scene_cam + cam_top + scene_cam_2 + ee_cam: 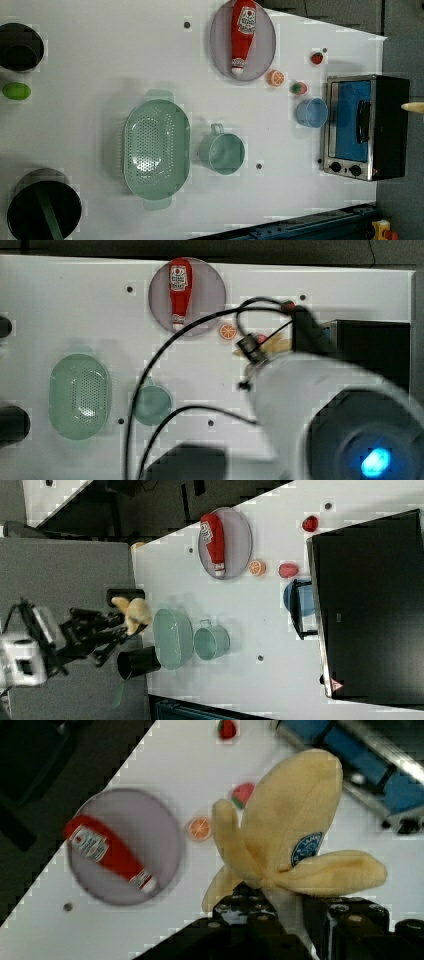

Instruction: Pick banana from table and place on oven.

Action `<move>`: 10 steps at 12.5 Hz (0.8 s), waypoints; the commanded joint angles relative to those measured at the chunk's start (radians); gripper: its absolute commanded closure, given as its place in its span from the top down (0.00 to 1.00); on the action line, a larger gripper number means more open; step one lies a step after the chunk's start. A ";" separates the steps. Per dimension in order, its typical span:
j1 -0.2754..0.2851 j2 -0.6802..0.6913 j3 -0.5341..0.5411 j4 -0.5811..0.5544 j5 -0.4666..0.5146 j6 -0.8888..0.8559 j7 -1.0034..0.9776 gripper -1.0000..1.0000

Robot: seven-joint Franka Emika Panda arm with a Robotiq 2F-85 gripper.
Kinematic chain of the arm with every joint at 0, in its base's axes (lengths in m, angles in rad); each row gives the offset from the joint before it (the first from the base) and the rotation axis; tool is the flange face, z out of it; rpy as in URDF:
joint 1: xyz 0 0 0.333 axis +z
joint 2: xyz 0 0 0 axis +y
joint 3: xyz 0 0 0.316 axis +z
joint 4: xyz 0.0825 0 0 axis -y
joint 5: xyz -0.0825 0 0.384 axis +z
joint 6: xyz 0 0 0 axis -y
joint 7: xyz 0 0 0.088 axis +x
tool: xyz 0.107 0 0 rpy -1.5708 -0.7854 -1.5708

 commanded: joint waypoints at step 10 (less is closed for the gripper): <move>-0.076 0.372 -0.485 0.001 0.014 0.254 -0.872 0.31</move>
